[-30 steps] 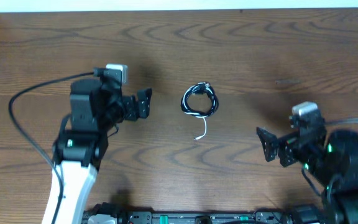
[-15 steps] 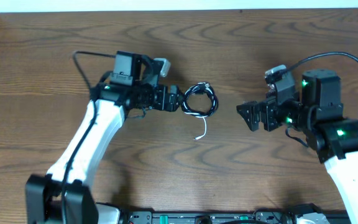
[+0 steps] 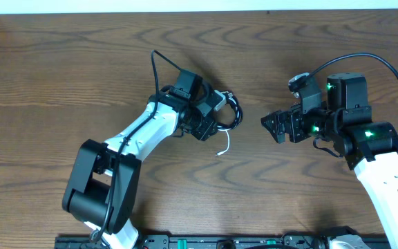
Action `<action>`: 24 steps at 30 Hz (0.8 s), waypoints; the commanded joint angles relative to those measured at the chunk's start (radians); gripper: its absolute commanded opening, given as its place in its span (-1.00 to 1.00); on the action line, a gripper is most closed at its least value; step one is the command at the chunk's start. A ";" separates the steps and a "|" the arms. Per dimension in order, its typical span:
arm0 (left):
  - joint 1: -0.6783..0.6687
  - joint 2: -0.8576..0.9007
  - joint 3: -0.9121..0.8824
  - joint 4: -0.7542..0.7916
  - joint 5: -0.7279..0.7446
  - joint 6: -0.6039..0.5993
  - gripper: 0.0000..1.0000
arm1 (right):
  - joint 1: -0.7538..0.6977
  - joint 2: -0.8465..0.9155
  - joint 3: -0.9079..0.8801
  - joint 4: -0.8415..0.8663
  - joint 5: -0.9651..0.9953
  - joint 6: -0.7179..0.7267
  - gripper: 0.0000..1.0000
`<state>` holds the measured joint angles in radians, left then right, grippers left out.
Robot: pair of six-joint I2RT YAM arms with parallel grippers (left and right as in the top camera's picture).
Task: Untangle cables
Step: 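Move both grippers forward toward the black and white cable coil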
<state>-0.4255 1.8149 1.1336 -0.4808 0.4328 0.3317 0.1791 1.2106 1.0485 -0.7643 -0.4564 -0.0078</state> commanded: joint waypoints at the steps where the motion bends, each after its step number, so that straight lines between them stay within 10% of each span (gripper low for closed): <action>1: 0.003 0.031 0.016 0.030 -0.053 0.144 -0.22 | 0.004 0.002 0.019 -0.003 -0.014 -0.008 0.88; 24: -0.031 0.101 -0.019 0.098 -0.084 0.327 -0.30 | 0.004 0.003 0.017 -0.015 -0.013 -0.008 0.99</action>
<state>-0.4568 1.8648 1.1316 -0.3843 0.3782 0.6308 0.1791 1.2106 1.0485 -0.7753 -0.4568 -0.0078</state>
